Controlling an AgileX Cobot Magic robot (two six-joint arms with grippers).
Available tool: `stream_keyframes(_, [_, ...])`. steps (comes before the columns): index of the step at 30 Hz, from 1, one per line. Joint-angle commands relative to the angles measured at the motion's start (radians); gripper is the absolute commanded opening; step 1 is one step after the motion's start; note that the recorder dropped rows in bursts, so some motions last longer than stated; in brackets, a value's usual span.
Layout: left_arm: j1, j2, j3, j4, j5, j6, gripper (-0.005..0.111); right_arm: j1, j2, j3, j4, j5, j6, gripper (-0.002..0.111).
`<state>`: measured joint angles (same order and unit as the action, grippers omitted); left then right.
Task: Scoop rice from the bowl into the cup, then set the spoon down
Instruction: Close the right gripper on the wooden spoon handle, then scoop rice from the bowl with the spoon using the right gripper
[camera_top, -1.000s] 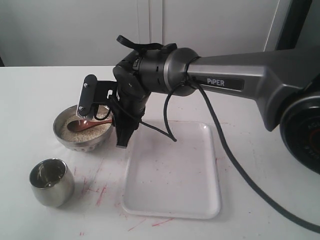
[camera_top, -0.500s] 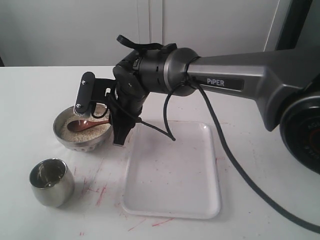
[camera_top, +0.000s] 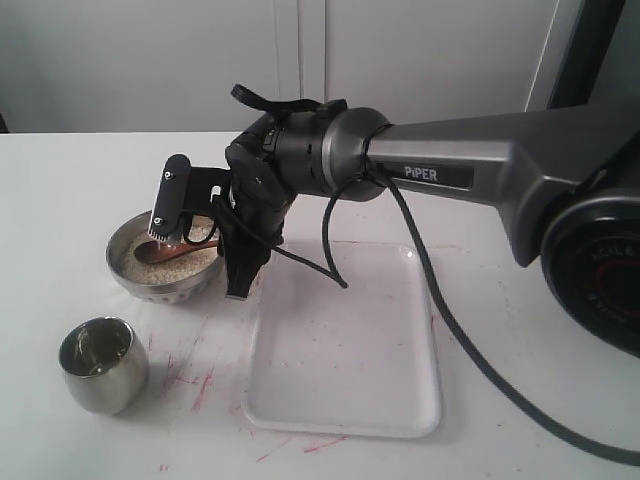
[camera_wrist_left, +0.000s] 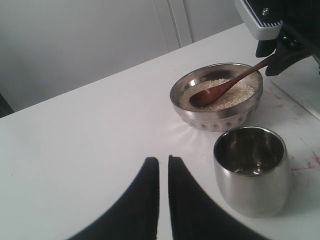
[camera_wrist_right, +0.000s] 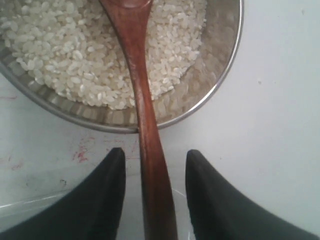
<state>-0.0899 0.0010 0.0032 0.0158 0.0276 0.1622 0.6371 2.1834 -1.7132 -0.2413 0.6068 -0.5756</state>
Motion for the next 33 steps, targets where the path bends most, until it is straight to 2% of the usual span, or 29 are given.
stream_keyframes(1, [-0.003, -0.001, -0.003, -0.007, -0.006, -0.001, 0.014, 0.001, -0.003, -0.009, 0.008, -0.012, 0.005, 0.038])
stream_keyframes(4, [-0.003, -0.001, -0.003, -0.007, -0.006, -0.001, 0.014, 0.001, -0.003, -0.009, 0.008, -0.009, 0.005, 0.038])
stream_keyframes(9, [-0.003, -0.001, -0.003, -0.007, -0.006, -0.001, 0.014, 0.001, -0.003, -0.009, 0.008, -0.007, 0.005, 0.018])
stream_keyframes(20, [-0.003, -0.001, -0.003, -0.007, -0.006, -0.001, 0.014, 0.001, -0.003, -0.009, 0.008, 0.025, -0.007, 0.004])
stream_keyframes(27, [-0.003, -0.001, -0.003, -0.007, -0.006, -0.001, 0.014, 0.001, -0.026, -0.009, 0.003, 0.043, -0.007, 0.003])
stream_keyframes(33, [-0.003, -0.001, -0.003, -0.007, -0.006, -0.001, 0.014, 0.014, -0.055, -0.009, 0.003, 0.069, -0.088, 0.003])
